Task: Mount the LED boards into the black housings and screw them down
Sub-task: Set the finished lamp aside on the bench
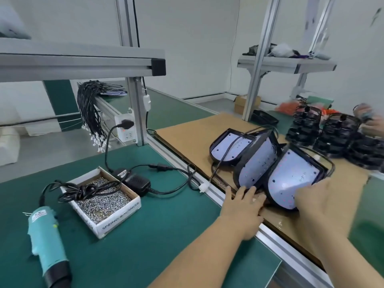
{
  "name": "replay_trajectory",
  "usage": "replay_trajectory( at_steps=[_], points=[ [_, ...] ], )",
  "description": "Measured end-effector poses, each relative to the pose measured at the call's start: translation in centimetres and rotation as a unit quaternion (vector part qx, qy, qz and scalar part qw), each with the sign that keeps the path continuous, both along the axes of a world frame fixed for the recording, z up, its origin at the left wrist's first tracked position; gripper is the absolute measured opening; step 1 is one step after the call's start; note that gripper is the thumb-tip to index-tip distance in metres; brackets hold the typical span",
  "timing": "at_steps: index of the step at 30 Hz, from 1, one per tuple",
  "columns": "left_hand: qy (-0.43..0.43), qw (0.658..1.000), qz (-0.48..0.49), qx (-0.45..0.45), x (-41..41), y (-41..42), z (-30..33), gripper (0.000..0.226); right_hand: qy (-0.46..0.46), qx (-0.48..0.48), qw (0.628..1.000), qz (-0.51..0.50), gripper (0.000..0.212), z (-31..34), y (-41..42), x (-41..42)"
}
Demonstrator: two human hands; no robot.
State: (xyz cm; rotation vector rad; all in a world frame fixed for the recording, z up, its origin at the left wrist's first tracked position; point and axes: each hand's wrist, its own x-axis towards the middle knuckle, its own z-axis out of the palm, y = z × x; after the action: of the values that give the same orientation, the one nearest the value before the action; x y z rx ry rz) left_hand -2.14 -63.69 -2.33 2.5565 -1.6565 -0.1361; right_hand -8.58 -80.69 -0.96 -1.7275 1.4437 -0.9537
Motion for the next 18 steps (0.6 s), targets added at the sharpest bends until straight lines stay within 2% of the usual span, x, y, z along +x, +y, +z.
replay_trajectory(
  at_steps=[4,6,8,9,11,13,16,18],
  points=[
    [0.002,1.000,-0.005,0.002,0.4,0.3,0.0,0.055,0.113,-0.052,0.992,0.005,0.079,0.5,-0.1,-0.6],
    [0.001,1.000,-0.005,0.001,0.5,0.3,0.1,0.057,0.122,-0.155,0.980,0.032,0.066,1.3,0.6,-0.3],
    [0.000,1.000,-0.003,0.003,0.5,0.3,0.1,0.059,0.163,-0.268,0.943,0.111,0.053,1.5,2.0,0.5],
    [0.002,1.000,-0.002,0.007,0.5,0.4,0.0,0.060,0.192,-0.282,0.927,0.155,0.050,1.5,2.6,1.0],
    [0.002,1.000,0.004,0.015,0.7,0.9,0.1,0.061,0.258,-0.229,0.913,0.219,0.048,1.0,3.6,1.9],
    [-0.002,1.000,0.011,0.014,1.1,1.5,0.3,0.061,0.316,-0.195,0.902,0.222,0.051,0.5,4.4,2.6],
    [-0.006,1.000,0.030,0.001,1.7,2.6,0.7,0.061,0.333,-0.215,0.897,0.194,0.053,0.6,6.3,3.6],
    [-0.006,0.999,0.047,-0.010,2.1,3.5,1.0,0.061,0.327,-0.244,0.888,0.210,0.053,1.0,8.1,4.5]
  ],
)
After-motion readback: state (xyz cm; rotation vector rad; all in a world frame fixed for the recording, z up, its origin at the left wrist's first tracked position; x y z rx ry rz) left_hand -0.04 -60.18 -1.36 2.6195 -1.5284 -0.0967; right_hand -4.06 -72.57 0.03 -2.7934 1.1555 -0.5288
